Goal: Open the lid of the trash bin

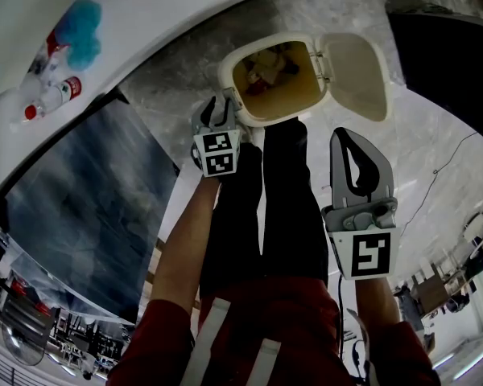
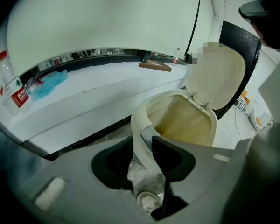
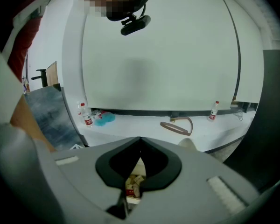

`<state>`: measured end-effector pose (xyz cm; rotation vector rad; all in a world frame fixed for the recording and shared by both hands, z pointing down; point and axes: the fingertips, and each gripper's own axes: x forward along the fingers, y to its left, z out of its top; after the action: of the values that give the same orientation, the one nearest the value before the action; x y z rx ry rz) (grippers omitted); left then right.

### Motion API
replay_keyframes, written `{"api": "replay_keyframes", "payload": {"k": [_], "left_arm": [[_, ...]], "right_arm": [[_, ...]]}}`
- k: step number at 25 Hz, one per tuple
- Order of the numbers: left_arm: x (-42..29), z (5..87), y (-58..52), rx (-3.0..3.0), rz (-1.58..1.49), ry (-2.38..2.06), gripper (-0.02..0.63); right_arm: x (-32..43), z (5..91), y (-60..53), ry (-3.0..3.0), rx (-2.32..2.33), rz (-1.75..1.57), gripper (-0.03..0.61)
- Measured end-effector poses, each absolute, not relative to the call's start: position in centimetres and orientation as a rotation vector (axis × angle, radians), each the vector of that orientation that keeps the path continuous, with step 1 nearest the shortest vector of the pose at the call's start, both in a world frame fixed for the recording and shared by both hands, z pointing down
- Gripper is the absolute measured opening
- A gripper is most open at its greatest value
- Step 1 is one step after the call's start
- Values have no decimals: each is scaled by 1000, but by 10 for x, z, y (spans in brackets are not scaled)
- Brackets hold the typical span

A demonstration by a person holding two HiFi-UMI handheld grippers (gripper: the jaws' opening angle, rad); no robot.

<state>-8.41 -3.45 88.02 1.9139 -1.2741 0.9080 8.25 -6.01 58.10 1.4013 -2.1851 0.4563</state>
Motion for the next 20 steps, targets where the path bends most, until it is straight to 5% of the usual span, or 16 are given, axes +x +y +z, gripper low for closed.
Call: {"api": "replay_keyframes", "payload": {"k": [20], "left_arm": [[-88,876,-36,1878,936,-1256,140]], "right_arm": [[77,573,-62,-2198,1402,444,0]]}}
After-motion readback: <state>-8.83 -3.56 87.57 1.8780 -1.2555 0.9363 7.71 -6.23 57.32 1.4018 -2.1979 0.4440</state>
